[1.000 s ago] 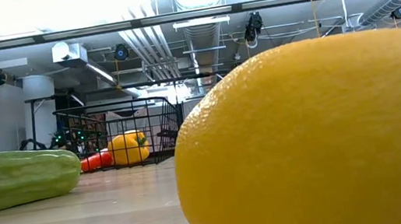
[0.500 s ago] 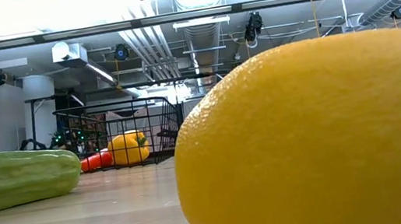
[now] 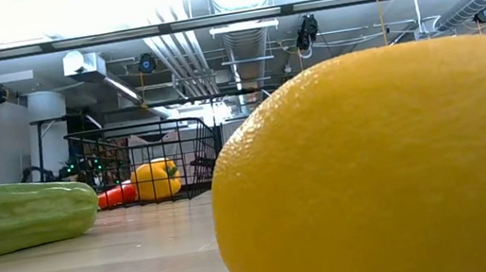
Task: Sort produce into baskets
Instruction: Put the red tomato into the gold wire basket, then put the green cucumber into the black wire basket
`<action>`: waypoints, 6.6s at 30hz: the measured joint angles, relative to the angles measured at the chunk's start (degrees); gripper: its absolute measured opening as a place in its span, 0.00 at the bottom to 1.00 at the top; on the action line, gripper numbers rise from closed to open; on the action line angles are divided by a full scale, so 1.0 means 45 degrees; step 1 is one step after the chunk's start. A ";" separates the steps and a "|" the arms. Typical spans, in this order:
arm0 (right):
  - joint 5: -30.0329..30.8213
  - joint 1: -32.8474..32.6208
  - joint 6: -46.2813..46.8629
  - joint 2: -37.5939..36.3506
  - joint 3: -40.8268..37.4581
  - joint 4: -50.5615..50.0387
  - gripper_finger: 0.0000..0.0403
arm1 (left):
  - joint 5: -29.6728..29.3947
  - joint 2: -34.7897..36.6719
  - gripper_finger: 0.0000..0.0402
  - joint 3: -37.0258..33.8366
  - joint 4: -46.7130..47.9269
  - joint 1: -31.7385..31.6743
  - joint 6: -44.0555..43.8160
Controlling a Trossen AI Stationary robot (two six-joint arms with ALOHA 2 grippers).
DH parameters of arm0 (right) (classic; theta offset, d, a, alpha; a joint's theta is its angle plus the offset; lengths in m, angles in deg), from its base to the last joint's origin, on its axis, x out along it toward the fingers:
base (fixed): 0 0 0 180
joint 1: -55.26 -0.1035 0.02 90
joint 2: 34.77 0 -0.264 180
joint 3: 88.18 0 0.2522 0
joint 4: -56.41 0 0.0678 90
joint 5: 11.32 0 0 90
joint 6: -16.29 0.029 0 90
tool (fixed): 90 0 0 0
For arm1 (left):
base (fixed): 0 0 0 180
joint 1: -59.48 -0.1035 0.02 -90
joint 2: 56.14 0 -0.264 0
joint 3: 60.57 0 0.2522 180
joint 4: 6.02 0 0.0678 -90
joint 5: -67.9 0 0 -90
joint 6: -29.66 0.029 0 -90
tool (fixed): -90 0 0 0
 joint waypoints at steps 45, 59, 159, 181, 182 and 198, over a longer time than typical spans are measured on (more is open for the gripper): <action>0.0358 0.8878 0.3550 -0.5058 -0.7446 0.1435 0.66 | -0.4387 0.3772 0.87 -0.0005 0.9003 0.0952 -0.2521; 0.0587 1.2574 0.5626 -0.2895 -0.6032 0.1085 0.66 | -0.5294 0.3772 0.87 -0.0005 0.9287 0.0947 -0.2744; -0.0699 0.6183 1.2140 -0.3640 -0.3934 -0.4117 0.79 | 0.0952 -0.5490 0.78 0.5554 2.0823 0.1404 -1.2861; -0.0716 0.5088 1.2244 -0.3677 -0.4102 -0.4135 0.79 | -0.2134 -0.3580 0.50 0.7646 2.1692 0.0944 -0.9850; -0.0719 0.4984 1.2279 -0.3690 -0.4111 -0.4134 0.79 | -0.2625 -0.3267 0.50 0.7782 2.1751 0.0821 -0.9527; -0.0005 0.4095 1.3607 -0.3690 -0.4516 -0.4109 0.79 | -0.5664 0.0070 0.50 0.7779 2.1321 -0.6346 -0.4351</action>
